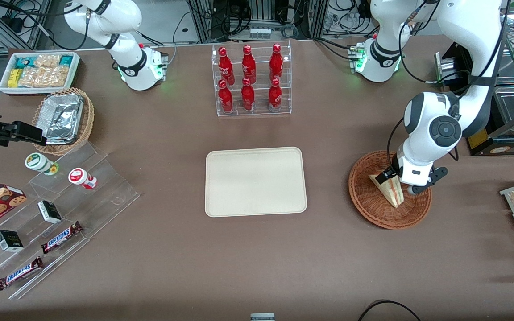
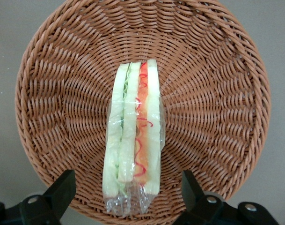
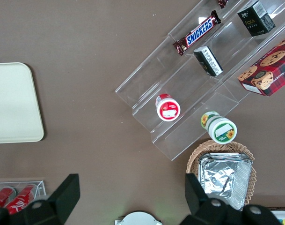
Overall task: Place sandwich from basket to tray
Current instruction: 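Lower the open left gripper and close it on the sandwich, then lift the sandwich and carry it toward the beige tray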
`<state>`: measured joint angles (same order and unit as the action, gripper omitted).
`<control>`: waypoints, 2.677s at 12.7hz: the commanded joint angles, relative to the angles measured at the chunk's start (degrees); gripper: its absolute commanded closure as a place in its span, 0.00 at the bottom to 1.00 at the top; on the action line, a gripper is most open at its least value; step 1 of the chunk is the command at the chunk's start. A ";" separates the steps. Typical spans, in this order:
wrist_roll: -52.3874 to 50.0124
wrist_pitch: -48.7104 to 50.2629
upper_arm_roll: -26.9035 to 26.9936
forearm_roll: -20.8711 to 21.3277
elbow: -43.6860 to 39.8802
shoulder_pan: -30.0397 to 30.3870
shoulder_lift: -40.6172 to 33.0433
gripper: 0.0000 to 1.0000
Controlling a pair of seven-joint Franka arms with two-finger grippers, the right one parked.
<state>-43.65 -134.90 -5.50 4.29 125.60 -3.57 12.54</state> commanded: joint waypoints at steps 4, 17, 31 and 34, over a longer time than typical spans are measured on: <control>-1.78 -3.61 0.58 1.25 0.09 -0.21 3.27 0.10; -2.58 16.67 -0.56 1.87 -12.20 -4.15 0.46 1.00; -6.44 21.17 -0.91 -4.80 -45.23 -31.22 26.54 1.00; -7.94 20.30 -1.00 -5.87 -50.00 -34.82 30.78 1.00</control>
<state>-50.60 -115.09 -7.26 -0.41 80.63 -36.20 40.06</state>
